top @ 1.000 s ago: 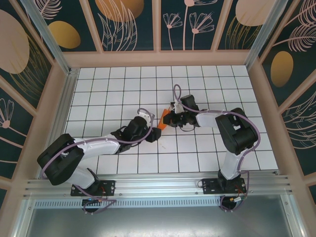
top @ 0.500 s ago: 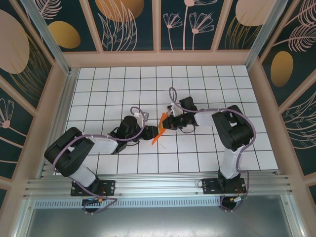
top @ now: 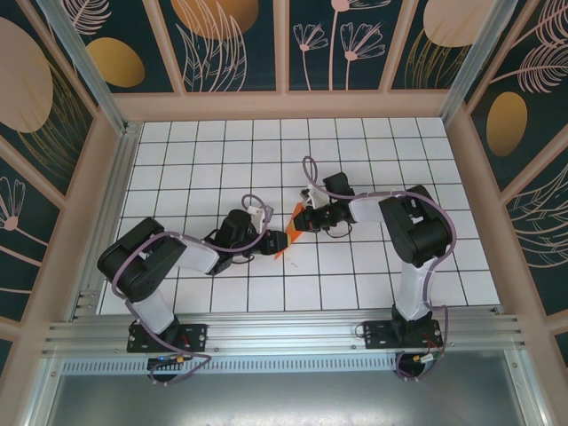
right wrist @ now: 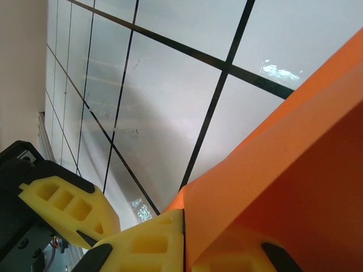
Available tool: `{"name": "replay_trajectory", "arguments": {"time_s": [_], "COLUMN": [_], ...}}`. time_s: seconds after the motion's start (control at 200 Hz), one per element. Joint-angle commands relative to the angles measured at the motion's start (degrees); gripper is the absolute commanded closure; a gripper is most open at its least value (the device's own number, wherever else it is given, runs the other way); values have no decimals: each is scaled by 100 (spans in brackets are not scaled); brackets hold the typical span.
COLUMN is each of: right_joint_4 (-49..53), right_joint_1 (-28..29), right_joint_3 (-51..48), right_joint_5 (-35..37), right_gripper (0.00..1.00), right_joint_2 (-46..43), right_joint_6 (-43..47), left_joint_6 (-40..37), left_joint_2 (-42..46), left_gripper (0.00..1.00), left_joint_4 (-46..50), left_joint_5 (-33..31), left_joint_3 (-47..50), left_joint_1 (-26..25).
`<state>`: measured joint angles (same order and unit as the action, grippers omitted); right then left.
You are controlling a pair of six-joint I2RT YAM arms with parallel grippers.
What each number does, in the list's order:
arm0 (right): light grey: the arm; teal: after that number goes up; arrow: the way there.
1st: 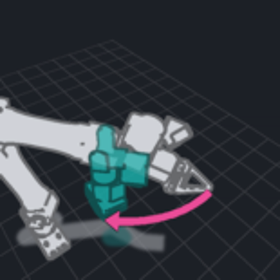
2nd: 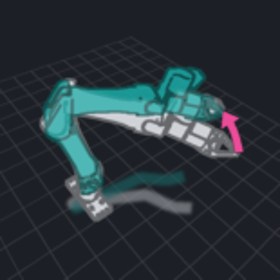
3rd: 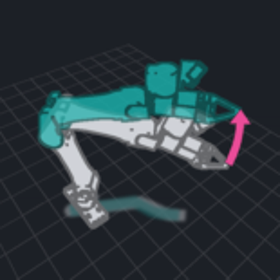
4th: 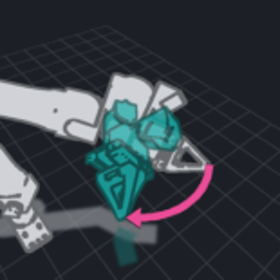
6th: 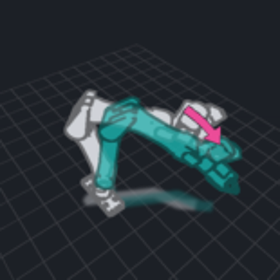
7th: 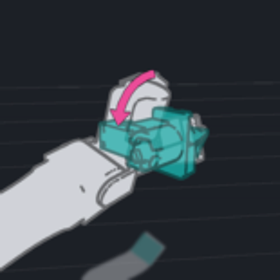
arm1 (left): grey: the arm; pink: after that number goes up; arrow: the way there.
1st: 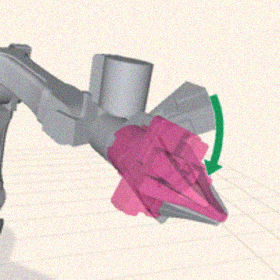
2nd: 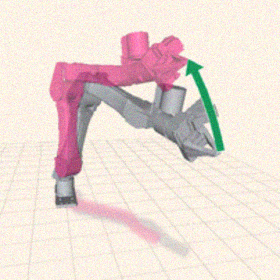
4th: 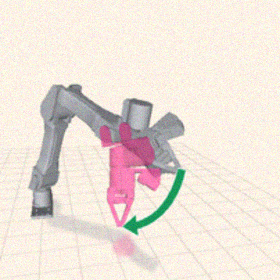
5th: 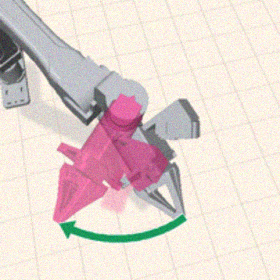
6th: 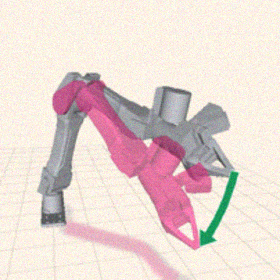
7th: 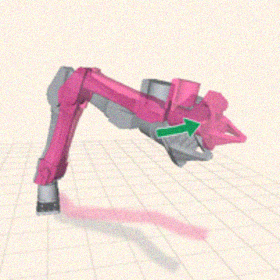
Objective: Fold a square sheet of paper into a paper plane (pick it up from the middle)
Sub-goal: Fold the wing for the fifth time at the center of the table.
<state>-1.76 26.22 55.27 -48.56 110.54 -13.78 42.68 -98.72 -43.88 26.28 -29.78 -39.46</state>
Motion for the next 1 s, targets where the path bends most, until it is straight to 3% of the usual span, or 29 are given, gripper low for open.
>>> {"name": "replay_trajectory", "arguments": {"time_s": [0.0, 0.741, 0.996], "right_joint_4": [75, 117, 148], "right_joint_1": [-33, -46, -43], "right_joint_3": [32, 72, 92], "right_joint_5": [-129, -49, -41], "right_gripper": [90, 89, 90], "right_joint_2": [63, 100, 120], "right_joint_6": [276, 215, 198], "left_joint_6": [-150, -185, -170], "left_joint_2": [-182, -731, -810], "left_gripper": [65, 69, 82], "left_joint_4": [7, 125, 103], "left_joint_5": [194, 345, 369], "left_joint_3": [-219, -353, -349], "left_joint_1": [28, 26, 26]}}
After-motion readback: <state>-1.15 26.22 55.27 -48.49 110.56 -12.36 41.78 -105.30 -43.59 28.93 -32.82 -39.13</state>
